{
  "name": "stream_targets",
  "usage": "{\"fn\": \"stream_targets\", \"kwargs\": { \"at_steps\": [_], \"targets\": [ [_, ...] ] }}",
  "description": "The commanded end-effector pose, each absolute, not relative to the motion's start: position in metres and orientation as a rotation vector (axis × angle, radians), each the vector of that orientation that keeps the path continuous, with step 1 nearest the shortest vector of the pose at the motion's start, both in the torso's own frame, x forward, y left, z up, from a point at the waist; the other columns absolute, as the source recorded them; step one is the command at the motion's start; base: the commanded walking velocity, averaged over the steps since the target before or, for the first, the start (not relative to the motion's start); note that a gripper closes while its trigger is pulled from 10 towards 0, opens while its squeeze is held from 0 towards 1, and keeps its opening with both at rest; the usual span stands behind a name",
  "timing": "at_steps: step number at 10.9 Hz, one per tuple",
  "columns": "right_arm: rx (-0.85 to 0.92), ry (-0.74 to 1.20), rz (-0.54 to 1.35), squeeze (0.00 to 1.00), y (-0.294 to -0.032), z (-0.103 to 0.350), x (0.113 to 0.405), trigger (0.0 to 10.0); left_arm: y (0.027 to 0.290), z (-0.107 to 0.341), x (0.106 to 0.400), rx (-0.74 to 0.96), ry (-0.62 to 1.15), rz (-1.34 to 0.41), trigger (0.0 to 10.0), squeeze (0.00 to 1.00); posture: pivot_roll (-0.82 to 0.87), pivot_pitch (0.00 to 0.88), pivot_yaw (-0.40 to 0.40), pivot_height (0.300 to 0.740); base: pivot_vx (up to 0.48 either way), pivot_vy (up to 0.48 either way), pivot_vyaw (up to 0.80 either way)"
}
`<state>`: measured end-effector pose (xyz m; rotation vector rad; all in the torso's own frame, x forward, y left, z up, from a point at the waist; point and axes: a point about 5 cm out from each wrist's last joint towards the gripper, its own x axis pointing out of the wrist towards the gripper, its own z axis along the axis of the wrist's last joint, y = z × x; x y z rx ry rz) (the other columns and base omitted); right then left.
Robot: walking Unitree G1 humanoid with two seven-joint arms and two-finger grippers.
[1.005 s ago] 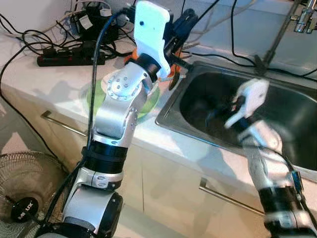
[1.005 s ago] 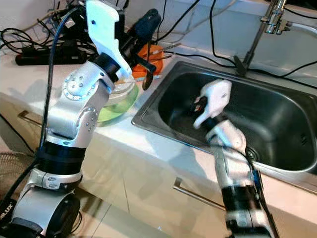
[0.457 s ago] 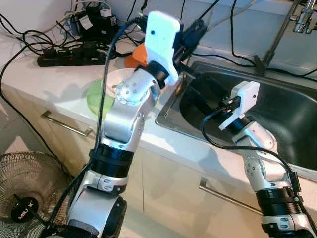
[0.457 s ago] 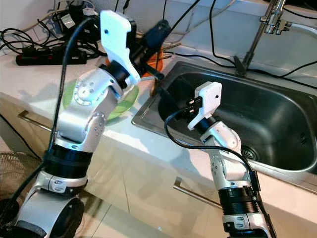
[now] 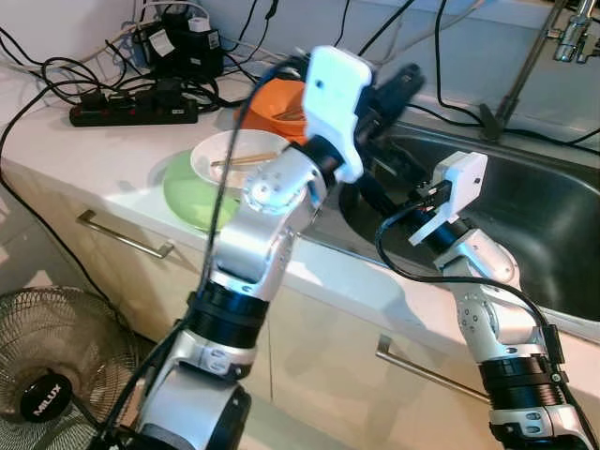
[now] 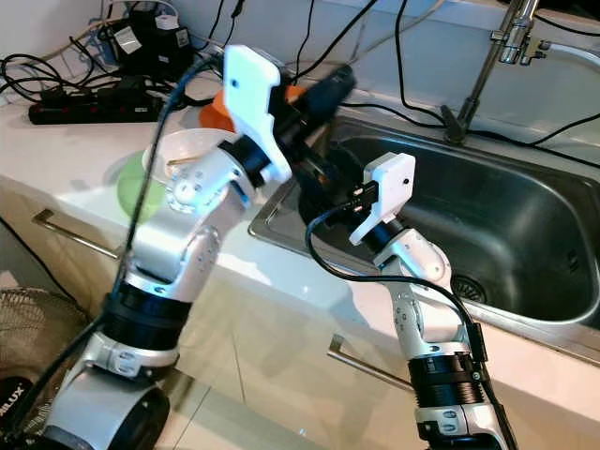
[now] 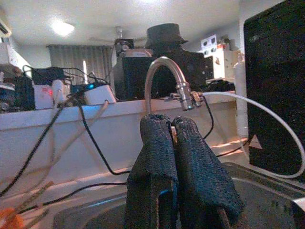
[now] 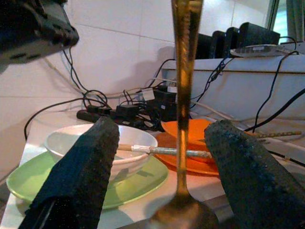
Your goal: Kitchen organization
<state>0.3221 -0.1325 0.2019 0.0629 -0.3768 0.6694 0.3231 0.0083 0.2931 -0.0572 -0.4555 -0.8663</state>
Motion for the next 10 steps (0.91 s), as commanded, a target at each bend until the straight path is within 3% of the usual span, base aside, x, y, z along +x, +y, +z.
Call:
{"fn": "stream_targets", "kwargs": {
  "at_steps": [1,3,4,5,6,10],
  "targets": [
    [0.056,-0.378,0.676,0.0,-0.131,0.2044,0.3201,10.0,0.0047,0.2893,0.3215,-0.059,-0.436,-0.893,10.0,0.0,0.16,0.011,0.007,0.74,0.0,0.0,0.0],
    [0.055,-0.378,0.664,0.0,-0.1311,0.2046,0.3213,10.0,0.0028,0.2881,0.3203,-0.063,-0.429,-0.91,10.0,0.0,0.16,0.012,0.006,0.74,0.0,0.0,0.0],
    [0.057,-0.378,0.654,0.0,-0.131,0.2046,0.3224,6.9,0.0021,0.2869,0.3192,-0.064,-0.426,-0.915,10.0,0.0,0.16,0.012,0.004,0.74,0.0,0.0,0.0],
    [0.06,-0.376,0.649,0.0,-0.1314,0.2043,0.3229,0.5,0.0019,0.2866,0.3189,-0.064,-0.424,-0.916,10.0,0.0,0.16,0.013,0.004,0.74,0.0,0.0,0.0],
    [0.062,-0.374,0.645,0.0,-0.1315,0.2041,0.3231,0.0,0.0019,0.2865,0.3187,-0.064,-0.423,-0.918,10.0,0.0,0.16,0.013,0.004,0.74,0.0,0.0,0.0],
    [0.07,-0.36,0.652,0.0,-0.1268,0.2,0.3232,0.0,0.0016,0.2863,0.3178,-0.069,-0.418,-0.926,10.0,0.0,0.16,0.016,0.004,0.74,0.0,0.0,0.0]
  ]
}}
